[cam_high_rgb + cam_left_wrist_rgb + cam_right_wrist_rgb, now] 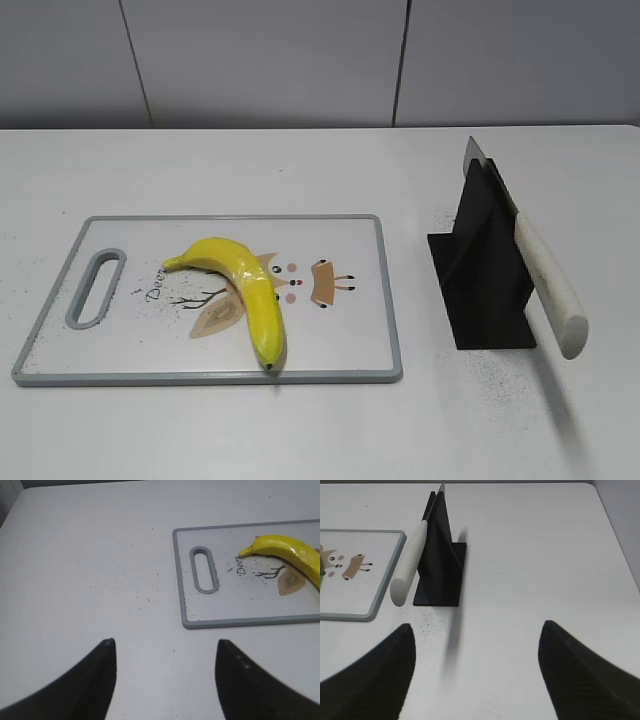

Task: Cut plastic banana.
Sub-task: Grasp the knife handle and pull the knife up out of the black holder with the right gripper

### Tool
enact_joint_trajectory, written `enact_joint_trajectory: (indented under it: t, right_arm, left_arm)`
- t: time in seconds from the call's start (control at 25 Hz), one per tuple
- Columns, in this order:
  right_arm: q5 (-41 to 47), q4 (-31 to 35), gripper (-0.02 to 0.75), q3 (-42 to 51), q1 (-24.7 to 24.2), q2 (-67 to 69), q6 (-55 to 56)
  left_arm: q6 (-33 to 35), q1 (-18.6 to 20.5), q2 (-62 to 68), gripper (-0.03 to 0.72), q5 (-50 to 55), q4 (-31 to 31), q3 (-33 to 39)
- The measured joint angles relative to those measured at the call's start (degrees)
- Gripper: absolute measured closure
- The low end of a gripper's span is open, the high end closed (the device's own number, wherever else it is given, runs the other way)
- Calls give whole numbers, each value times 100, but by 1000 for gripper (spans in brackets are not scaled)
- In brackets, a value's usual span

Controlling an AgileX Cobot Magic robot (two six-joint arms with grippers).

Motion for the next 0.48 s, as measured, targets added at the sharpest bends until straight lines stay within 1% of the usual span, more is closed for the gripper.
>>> enact_joint_trajectory:
  t: [0.48]
  right_arm:
    - [0, 64, 169, 5, 0, 0, 17]
  left_arm:
    - [0, 0, 0, 103, 0, 0, 0]
